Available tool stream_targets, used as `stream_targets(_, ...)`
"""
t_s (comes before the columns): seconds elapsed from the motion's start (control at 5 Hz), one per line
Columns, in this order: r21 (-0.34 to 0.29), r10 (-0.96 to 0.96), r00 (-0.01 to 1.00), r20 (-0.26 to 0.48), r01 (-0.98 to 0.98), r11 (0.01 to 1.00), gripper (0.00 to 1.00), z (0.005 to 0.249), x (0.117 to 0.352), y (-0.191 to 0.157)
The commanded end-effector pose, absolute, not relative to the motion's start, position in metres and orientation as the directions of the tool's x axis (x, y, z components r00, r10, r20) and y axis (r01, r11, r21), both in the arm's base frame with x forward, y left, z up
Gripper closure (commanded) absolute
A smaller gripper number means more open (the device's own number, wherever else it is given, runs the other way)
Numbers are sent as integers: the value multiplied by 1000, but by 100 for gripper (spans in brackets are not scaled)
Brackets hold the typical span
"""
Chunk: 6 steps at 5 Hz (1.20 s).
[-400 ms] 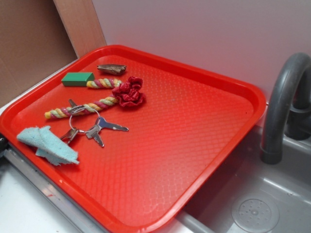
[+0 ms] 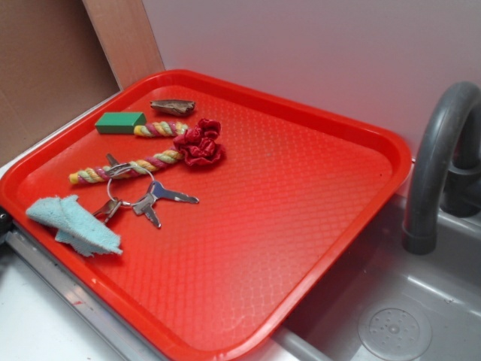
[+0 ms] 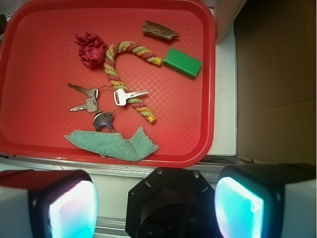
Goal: Grab the red paper.
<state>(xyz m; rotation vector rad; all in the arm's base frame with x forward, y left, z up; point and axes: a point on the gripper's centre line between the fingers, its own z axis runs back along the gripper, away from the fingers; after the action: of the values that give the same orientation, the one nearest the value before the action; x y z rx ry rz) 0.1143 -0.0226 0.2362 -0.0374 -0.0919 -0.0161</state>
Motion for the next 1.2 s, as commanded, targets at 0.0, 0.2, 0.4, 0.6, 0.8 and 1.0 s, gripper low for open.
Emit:
stream_targets(0.0,-41,-163,966,200,174,984,0,230,154,-26)
stream_targets(0.2,0,-334,906,260,346,938,0,221,188,-32)
stream_targets(0.4,28,-539,774,332,563,826,0,214,207,-61)
stream_targets(0.6,83,-719,598,353,746,661,0,208,211,-84)
stream_targets(0.8,100,-827,445,345,858,503,0,188,219,-101)
stream_targets(1.0,66,-867,394,305,900,431,0,159,235,-116)
